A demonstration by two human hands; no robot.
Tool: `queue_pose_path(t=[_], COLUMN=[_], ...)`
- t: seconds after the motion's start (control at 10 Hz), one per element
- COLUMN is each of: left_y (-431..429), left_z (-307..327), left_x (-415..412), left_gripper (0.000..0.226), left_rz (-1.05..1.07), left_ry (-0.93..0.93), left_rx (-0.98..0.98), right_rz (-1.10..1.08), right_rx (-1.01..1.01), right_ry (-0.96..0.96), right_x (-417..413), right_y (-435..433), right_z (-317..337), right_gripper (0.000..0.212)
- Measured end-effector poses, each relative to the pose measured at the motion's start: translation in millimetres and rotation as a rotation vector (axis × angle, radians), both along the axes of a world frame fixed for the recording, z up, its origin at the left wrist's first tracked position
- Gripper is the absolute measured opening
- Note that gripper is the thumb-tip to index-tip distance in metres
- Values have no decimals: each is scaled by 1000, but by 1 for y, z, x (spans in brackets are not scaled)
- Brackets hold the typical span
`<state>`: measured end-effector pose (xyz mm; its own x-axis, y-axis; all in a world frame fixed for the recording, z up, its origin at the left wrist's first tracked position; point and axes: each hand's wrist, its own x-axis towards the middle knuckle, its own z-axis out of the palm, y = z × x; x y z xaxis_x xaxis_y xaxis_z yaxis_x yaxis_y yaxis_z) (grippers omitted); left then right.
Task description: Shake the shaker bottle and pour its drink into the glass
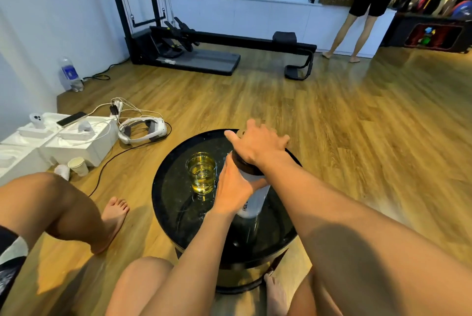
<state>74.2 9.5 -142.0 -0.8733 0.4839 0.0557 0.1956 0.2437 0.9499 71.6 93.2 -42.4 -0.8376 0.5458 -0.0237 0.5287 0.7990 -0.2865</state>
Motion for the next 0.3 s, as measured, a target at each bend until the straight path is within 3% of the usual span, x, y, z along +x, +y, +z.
queue_pose_path(t=[0.1,0.2,0.3], left_y=[-28,-48,-51], left_z=[17,48,127], left_x=[-9,-20,-23], left_gripper=[71,58,26], left_rz=[-96,-47,40], left_ry=[87,192,207], left_rx=[-177,-275,14], right_rz=[188,307,430], right_rx=[-338,-552,-851], right_ry=[403,635,748], right_x=[24,40,67], right_y=[6,14,25], right_z=[26,55,108], right_gripper=[54,47,64])
